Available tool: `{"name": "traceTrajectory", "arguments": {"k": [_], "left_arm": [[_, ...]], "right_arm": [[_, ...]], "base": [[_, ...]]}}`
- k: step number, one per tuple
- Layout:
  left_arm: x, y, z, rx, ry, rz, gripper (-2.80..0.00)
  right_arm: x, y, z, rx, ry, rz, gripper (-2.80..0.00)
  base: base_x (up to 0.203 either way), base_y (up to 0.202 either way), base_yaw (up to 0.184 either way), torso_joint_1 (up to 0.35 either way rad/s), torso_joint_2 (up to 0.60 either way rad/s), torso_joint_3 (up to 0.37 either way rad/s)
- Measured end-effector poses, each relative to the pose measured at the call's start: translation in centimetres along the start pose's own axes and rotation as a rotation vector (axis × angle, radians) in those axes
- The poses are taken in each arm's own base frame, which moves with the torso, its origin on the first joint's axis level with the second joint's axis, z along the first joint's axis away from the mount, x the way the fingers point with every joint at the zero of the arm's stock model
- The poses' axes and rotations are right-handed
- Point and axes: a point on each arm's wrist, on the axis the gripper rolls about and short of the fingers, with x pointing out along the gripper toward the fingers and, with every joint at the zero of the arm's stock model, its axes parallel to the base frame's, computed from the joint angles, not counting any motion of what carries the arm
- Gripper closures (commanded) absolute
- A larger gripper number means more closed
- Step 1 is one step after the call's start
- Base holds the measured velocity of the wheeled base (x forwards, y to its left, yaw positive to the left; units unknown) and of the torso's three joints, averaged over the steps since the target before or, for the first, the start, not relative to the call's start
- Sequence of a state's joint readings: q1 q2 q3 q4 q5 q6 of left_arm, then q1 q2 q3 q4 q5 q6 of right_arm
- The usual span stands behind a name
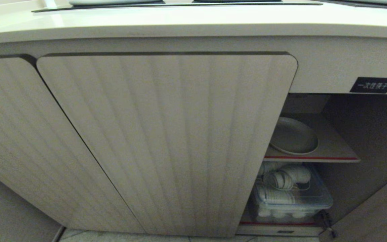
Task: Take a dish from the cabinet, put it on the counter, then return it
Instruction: Take the plate from the cabinet
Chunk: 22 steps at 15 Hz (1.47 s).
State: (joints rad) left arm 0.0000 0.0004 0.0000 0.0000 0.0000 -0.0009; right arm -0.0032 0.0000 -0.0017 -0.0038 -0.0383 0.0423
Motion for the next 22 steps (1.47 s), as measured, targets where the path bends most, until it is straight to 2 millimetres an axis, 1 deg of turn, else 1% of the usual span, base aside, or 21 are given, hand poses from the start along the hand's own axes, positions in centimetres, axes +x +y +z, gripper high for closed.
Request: {"name": "traceTrajectory", "arguments": {"k": [22], "left_arm": [[0.0,0.0,0.0,0.0,0.0,0.0,0.0]], "right_arm": [[0.0,0.0,0.0,-0.006,0.0,0.0,0.0]], "base": [[0.0,0.0,0.0,0.0,0.0,0.0]]}}
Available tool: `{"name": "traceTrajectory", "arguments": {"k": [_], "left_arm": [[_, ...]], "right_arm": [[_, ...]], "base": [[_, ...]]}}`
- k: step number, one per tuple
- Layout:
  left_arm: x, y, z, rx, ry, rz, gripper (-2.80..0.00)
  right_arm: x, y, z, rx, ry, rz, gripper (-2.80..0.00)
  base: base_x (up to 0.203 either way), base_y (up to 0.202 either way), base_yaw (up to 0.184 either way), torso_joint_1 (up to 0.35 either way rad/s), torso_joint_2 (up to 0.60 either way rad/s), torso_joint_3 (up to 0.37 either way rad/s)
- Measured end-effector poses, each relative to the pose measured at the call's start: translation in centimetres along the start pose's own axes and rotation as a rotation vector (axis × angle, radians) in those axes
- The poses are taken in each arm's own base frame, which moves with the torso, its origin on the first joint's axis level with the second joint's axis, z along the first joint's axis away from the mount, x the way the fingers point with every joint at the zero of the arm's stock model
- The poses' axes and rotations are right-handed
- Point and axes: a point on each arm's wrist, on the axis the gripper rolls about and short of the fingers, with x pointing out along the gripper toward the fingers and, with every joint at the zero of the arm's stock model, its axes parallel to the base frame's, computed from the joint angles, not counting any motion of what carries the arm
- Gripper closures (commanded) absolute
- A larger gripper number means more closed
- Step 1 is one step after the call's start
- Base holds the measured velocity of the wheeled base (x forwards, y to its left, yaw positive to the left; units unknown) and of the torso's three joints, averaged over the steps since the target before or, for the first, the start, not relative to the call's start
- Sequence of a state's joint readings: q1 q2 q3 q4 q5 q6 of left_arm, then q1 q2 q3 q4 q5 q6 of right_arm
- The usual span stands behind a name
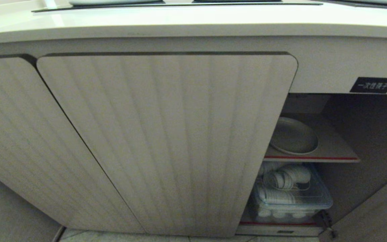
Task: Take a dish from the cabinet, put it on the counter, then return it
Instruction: Take the plate from the cabinet
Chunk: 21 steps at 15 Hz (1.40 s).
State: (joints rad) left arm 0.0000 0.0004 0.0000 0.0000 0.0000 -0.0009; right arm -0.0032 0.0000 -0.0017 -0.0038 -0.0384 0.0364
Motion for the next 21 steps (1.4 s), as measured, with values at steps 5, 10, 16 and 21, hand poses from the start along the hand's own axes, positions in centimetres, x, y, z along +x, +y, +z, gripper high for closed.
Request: {"name": "traceTrajectory", "arguments": {"k": [5,10,16,21], "left_arm": [[0.0,0.0,0.0,0.0,0.0,0.0,0.0],[0.0,0.0,0.0,0.0,0.0,0.0,0.0],[0.0,0.0,0.0,0.0,0.0,0.0,0.0],[0.0,0.0,0.0,-0.001,0.0,0.0,0.0]], "right_arm": [[0.0,0.0,-0.1,-0.013,0.013,0.0,0.0],[0.4,0.1,2.4,-0.017,0.027,0.008,0.0],[3.5,0.4,6.6,0.029,0.061,-0.012,0.0],[7.5,0.1,8.9,0.042,0.078,-0.003,0.0]], "base": [[0.0,0.0,0.0,0.0,0.0,0.0],[0.0,0.0,0.0,0.0,0.0,0.0],[0.0,0.0,0.0,0.0,0.0,0.0],[0.0,0.0,0.0,0.0,0.0,0.0]]}}
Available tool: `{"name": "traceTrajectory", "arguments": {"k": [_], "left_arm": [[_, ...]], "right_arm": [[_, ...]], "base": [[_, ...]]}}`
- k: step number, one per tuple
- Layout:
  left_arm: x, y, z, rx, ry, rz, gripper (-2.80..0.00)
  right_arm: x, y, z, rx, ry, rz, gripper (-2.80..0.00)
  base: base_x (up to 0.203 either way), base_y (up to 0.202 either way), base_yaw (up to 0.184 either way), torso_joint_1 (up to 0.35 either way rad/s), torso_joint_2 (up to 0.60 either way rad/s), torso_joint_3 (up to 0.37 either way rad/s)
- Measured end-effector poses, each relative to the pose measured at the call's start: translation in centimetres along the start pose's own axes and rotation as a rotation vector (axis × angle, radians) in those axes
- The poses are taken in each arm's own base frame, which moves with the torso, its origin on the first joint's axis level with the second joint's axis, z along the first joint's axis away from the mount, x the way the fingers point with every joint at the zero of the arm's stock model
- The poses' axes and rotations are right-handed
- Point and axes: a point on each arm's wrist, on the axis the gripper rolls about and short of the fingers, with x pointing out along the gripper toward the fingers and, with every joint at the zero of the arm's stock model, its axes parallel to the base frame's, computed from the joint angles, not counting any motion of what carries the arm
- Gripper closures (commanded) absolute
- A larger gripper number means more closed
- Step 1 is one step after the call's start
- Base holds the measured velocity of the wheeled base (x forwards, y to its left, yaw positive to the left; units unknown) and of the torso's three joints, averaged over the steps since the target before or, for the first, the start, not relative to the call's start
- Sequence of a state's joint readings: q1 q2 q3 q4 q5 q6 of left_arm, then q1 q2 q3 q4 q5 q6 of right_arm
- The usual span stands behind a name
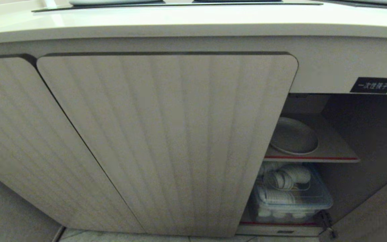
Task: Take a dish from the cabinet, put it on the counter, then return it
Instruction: Take the plate from the cabinet
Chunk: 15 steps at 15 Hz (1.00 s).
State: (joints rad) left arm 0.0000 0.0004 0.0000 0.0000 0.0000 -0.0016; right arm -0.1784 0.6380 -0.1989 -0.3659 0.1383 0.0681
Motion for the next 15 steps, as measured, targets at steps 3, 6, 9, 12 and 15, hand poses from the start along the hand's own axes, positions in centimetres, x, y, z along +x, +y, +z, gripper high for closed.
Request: {"name": "traceTrajectory", "arguments": {"k": [3,6,9,12,15], "left_arm": [[0.0,0.0,0.0,0.0,0.0,0.0,0.0],[0.0,0.0,0.0,0.0,0.0,0.0,0.0],[0.0,0.0,0.0,0.0,0.0,0.0,0.0],[0.0,0.0,0.0,0.0,0.0,0.0,0.0],[0.0,0.0,0.0,0.001,0.0,0.0,0.0]], "right_arm": [[2.5,-0.3,0.7,0.001,0.01,0.016,0.0],[5.2,-0.6,0.9,0.004,0.036,0.038,0.0],[8.0,-0.8,0.3,0.008,0.076,0.056,0.0],[10.5,-0.8,-0.5,0.013,0.113,0.097,0.0],[13.0,-1.0,-1.3,0.015,0.122,0.124,0.0]], "base": [[0.0,0.0,0.0,0.0,0.0,0.0],[0.0,0.0,0.0,0.0,0.0,0.0],[0.0,0.0,0.0,0.0,0.0,0.0],[0.0,0.0,0.0,0.0,0.0,0.0],[0.0,0.0,0.0,0.0,0.0,0.0]]}}
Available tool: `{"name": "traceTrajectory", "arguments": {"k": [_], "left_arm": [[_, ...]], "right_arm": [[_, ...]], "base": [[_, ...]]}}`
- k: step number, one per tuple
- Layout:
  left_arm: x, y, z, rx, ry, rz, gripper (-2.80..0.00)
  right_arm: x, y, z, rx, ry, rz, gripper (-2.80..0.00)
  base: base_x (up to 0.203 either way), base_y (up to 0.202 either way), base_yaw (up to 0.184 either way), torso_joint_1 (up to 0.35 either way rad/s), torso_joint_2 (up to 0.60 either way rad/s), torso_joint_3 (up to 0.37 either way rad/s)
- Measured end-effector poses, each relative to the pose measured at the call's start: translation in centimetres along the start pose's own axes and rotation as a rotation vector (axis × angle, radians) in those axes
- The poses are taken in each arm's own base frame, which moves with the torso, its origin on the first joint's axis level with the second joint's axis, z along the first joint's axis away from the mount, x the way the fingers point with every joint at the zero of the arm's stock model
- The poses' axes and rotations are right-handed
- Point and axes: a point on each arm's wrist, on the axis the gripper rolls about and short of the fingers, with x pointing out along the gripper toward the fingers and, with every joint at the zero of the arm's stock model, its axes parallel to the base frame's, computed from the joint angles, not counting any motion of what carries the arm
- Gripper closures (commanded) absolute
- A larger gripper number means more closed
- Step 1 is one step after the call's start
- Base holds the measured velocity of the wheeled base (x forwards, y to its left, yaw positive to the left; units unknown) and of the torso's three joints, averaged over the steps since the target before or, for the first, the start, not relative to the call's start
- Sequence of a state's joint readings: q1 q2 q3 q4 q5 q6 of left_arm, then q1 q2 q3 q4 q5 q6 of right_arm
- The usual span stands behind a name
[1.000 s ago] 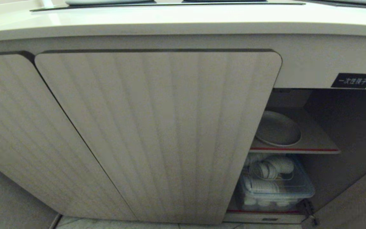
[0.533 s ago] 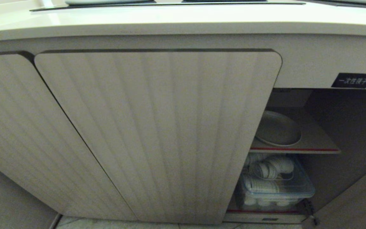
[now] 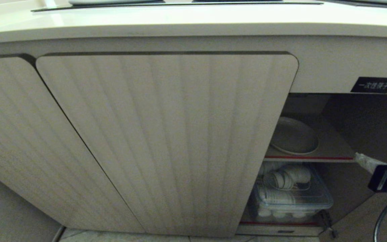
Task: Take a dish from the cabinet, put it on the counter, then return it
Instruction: Take the plate from the cabinet
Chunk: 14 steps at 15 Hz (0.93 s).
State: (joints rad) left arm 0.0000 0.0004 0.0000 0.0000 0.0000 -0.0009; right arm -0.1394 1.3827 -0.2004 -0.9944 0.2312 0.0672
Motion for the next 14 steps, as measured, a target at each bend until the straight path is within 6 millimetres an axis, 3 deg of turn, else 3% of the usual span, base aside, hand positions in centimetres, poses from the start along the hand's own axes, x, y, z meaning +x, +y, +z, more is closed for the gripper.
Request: {"name": "traceTrajectory", "arguments": {"k": [6,14], "left_arm": [[0.0,0.0,0.0,0.0,0.0,0.0,0.0],[0.0,0.0,0.0,0.0,0.0,0.0,0.0]], "right_arm": [[4.4,-0.9,0.1,-0.006,-0.009,0.015,0.0],[7.2,-1.0,-0.4,-0.021,-0.012,0.053,0.0]], "base": [[0.0,0.0,0.0,0.0,0.0,0.0],[0.0,0.0,0.0,0.0,0.0,0.0]]}}
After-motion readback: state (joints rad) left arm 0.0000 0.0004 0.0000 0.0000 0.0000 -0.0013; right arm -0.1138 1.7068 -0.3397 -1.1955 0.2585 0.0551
